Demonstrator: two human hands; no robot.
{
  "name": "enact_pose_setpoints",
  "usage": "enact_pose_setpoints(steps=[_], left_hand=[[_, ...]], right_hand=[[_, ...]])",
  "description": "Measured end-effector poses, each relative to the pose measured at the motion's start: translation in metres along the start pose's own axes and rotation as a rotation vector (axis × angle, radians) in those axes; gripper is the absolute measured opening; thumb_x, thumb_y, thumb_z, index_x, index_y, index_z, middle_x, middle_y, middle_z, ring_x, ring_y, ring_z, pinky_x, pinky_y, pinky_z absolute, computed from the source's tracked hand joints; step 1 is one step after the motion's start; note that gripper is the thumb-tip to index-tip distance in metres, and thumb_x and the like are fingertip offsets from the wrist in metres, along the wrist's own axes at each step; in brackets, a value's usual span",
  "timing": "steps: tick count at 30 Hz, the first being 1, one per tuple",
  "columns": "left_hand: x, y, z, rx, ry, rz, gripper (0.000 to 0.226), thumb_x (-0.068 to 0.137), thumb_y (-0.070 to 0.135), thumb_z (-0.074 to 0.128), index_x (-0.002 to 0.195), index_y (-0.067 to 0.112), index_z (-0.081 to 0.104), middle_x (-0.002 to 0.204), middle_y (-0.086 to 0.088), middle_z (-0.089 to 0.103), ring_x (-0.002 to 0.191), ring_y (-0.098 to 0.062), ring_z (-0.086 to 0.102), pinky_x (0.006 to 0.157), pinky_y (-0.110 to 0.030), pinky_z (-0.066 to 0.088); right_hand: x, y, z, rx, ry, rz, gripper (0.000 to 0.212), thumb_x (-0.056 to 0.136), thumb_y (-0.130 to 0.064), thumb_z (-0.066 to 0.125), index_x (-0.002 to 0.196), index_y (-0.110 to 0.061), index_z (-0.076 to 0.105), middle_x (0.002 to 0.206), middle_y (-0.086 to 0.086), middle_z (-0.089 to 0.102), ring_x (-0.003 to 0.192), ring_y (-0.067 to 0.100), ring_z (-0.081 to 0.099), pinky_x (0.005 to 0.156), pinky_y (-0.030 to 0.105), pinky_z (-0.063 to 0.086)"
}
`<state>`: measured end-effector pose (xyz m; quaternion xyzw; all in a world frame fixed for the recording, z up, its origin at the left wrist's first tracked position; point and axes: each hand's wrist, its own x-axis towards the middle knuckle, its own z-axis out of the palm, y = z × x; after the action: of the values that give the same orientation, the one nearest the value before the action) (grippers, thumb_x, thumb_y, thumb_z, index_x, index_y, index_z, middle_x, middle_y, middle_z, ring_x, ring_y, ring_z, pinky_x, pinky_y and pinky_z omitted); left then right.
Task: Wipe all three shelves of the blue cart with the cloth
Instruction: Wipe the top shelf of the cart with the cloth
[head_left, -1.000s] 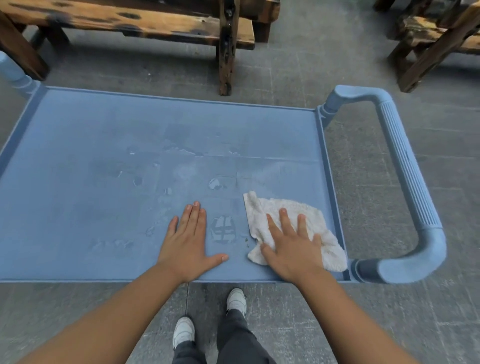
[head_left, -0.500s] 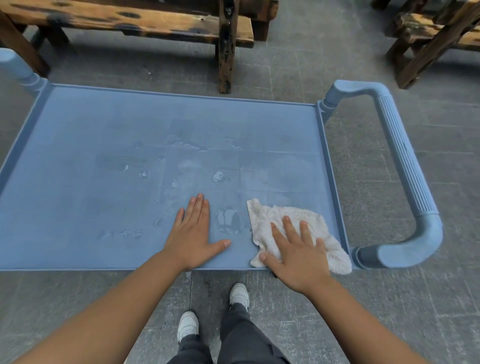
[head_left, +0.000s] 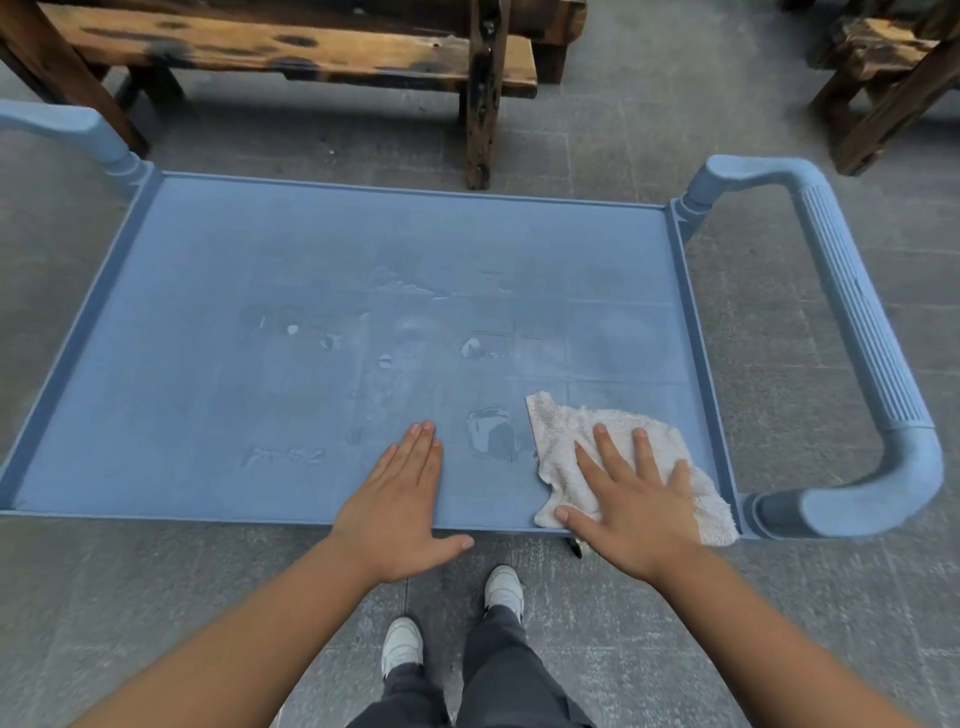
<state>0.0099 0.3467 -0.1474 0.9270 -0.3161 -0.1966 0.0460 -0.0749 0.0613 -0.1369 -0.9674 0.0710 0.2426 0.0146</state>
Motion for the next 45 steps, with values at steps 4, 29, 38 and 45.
enact_pose_setpoints(steps=[4,29,38,45], left_hand=[[0.001,-0.002,0.005,0.005,-0.005,0.015,0.121,0.071,0.084,0.033,0.153,0.008,-0.013,0.158,-0.008,-0.029,0.144,-0.018,-0.028,0.116,-0.031,-0.016],[-0.001,-0.026,-0.001,-0.053,0.028,0.168,0.112,0.076,0.073,0.041,0.153,0.014,-0.014,0.159,-0.002,-0.024,0.144,-0.012,-0.027,0.117,-0.03,-0.016],[0.001,-0.029,0.0,-0.067,0.036,0.185,0.115,0.071,0.078,0.036,0.153,0.014,-0.014,0.157,0.001,-0.028,0.142,-0.011,-0.031,0.116,-0.029,-0.018],[0.003,-0.028,-0.008,-0.043,-0.002,0.171,0.114,0.072,0.075,0.038,0.153,0.012,-0.011,0.158,-0.001,-0.024,0.144,-0.015,-0.026,0.117,-0.037,-0.016]], right_hand=[[0.001,-0.004,-0.001,-0.006,0.006,-0.02,0.089,0.074,-0.086,-0.01,0.152,-0.042,-0.005,0.157,-0.016,-0.025,0.145,0.029,-0.026,0.11,0.07,0.001],[0.044,-0.133,-0.004,0.109,0.073,-0.011,0.092,0.067,-0.095,0.002,0.146,-0.051,-0.015,0.152,-0.019,-0.031,0.144,0.028,-0.029,0.1,0.069,-0.019],[0.068,-0.13,-0.013,0.105,0.12,0.022,0.075,0.083,-0.076,-0.003,0.15,-0.044,-0.007,0.162,-0.012,-0.015,0.148,0.026,-0.019,0.107,0.067,-0.005],[0.101,-0.121,-0.031,0.095,0.169,-0.018,0.072,0.086,-0.071,0.0,0.151,-0.04,0.001,0.163,-0.01,-0.006,0.149,0.024,-0.01,0.108,0.068,0.003]])
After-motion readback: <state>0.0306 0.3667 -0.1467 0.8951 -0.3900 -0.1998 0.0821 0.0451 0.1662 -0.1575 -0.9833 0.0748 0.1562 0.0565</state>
